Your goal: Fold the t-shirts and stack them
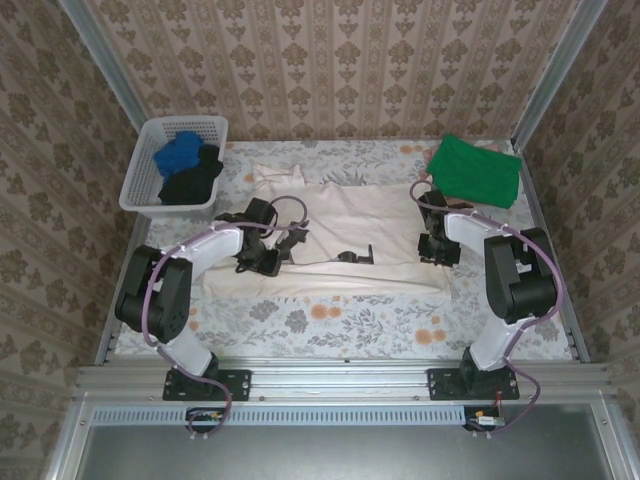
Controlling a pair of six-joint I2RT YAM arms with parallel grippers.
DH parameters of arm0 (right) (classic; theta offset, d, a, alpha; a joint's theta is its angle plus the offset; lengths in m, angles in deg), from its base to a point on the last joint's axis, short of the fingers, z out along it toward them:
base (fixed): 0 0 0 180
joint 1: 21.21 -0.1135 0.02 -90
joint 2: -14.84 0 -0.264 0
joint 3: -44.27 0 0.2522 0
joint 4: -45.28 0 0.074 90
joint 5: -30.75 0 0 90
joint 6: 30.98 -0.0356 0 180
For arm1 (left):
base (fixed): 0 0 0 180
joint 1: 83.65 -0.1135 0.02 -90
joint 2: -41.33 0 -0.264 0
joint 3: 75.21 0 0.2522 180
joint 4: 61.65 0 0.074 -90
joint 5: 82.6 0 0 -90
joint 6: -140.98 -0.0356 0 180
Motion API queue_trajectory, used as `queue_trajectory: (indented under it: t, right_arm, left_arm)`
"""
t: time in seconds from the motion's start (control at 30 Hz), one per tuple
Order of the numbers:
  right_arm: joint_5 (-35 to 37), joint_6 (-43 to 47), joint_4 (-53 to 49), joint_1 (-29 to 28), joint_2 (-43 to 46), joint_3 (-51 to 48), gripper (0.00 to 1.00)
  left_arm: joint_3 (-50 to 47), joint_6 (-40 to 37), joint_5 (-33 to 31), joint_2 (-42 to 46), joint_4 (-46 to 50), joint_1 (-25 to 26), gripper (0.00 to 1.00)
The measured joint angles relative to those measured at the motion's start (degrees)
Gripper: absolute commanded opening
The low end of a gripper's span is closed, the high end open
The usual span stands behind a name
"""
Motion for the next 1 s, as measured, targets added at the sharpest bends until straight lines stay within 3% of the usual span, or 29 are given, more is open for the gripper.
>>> queue_trajectory:
  t: [0.1, 0.23, 0.83, 1.0]
  right_arm:
    - [0.04, 0.57, 0.22, 0.0, 0.0, 0.0, 0.12]
    - [0.07, 1.03, 0.22, -0.02, 0.02, 0.0, 0.01]
    - [1.16, 1.16, -0.28, 0.37, 13.97, 0.0, 0.0]
    - [0.28, 1.03, -1.81, 0.35, 24.92, -0.46, 0.0]
  left_arm:
    - [0.87, -0.11, -0.63, 0.0, 0.0, -0.02, 0.02]
    - [2.47, -0.61, -1.03, 0.0, 0.85, 0.0, 0.0]
    - [13.2, -2.56, -6.05, 2.14, 4.61, -0.76, 0.0]
    - [9.27, -2.51, -6.36, 11.52, 6.84, -0.66, 0.0]
